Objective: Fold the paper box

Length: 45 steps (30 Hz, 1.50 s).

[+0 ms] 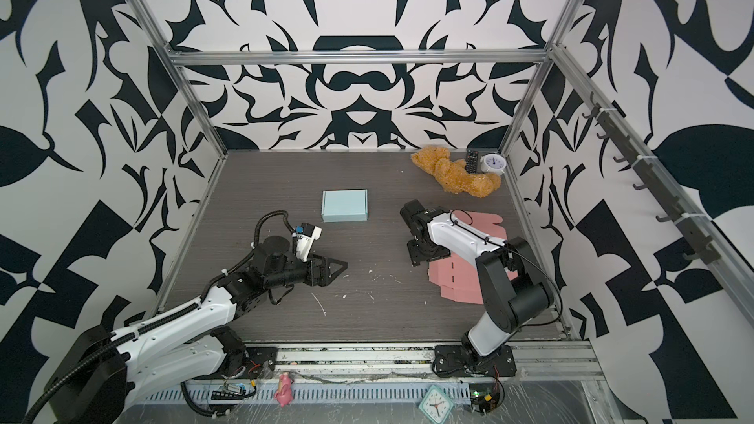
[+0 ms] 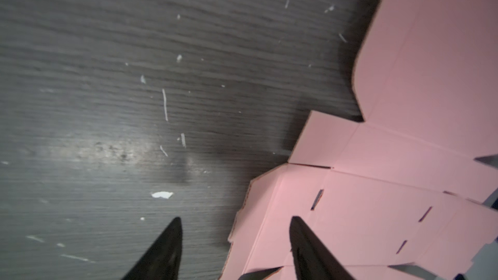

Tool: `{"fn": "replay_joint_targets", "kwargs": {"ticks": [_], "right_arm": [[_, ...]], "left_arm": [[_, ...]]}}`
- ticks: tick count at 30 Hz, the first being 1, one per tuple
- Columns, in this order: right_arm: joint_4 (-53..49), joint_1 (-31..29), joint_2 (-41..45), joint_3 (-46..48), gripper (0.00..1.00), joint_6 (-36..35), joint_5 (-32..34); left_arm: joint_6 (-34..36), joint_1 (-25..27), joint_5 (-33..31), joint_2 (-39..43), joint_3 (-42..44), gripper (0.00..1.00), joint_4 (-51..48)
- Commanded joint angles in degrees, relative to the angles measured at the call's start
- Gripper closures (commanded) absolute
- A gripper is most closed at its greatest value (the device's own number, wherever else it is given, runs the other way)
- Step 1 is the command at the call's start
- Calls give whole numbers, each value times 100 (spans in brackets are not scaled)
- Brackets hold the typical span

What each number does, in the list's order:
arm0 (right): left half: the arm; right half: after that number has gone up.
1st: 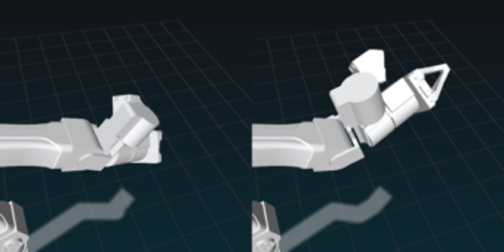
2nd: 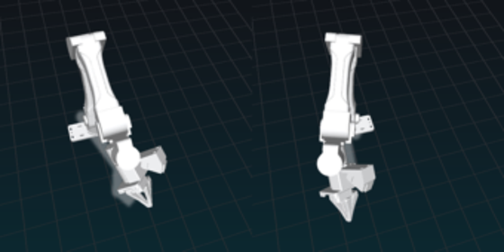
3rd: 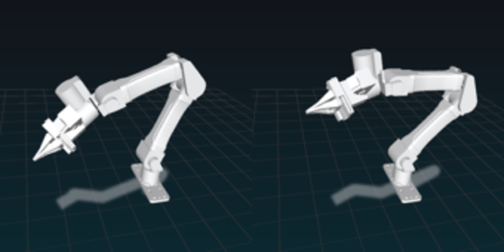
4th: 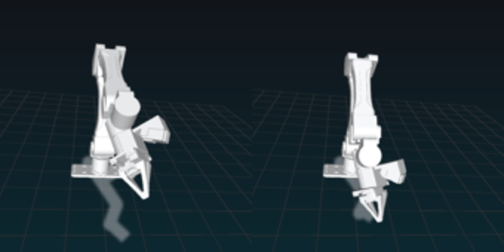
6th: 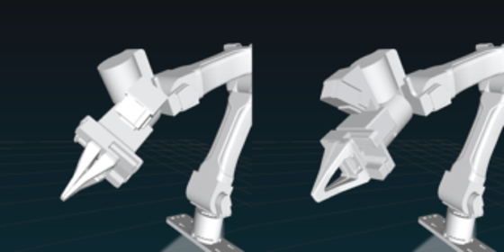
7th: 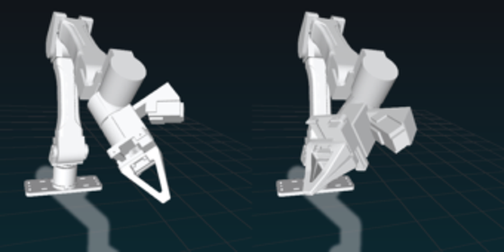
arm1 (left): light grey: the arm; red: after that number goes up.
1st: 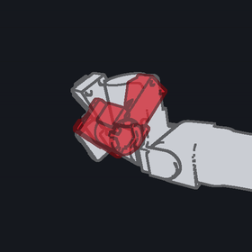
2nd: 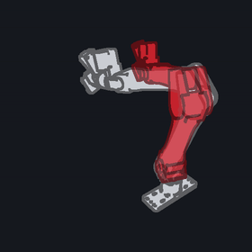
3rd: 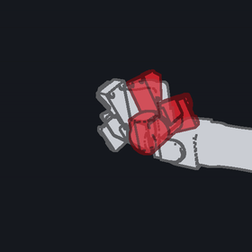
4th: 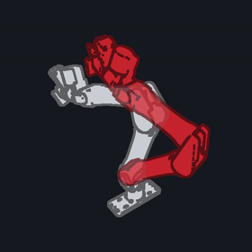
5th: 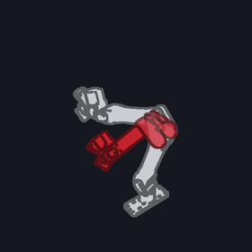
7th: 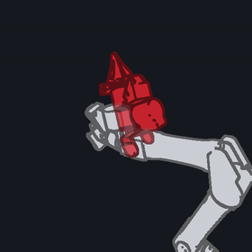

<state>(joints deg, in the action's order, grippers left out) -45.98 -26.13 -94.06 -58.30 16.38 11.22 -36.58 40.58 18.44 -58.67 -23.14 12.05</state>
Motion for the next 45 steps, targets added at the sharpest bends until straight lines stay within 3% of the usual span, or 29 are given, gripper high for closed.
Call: {"fn": "replay_joint_targets", "kwargs": {"ticks": [1, 8, 13, 24, 31, 39, 45], "right_arm": [[-157, -28, -32, -96, 47, 157, 169], [-113, -26, -183, 16, 59, 321, 295], [-139, -29, -96, 63, 73, 409, 364], [-263, -34, 154, 101, 90, 556, 425], [-420, -91, 399, 115, 95, 662, 339], [-534, -921, 883, 105, 96, 1000, 338], [-813, -1807, 945, -79, 97, 1359, 432]], "left_arm": [[-148, 20, 151, -76, 73, 5, 292], [-128, 20, 200, -14, 72, 5, 228], [-124, 20, 266, 25, 57, 6, 143], [-153, 15, 262, 328, 158, 6, 85], [-148, 14, 224, 636, 233, 6, -113], [-135, 12, 39, 874, 154, 6, -545], [-86, -6, -682, 1258, -24, 7, -986]]}}
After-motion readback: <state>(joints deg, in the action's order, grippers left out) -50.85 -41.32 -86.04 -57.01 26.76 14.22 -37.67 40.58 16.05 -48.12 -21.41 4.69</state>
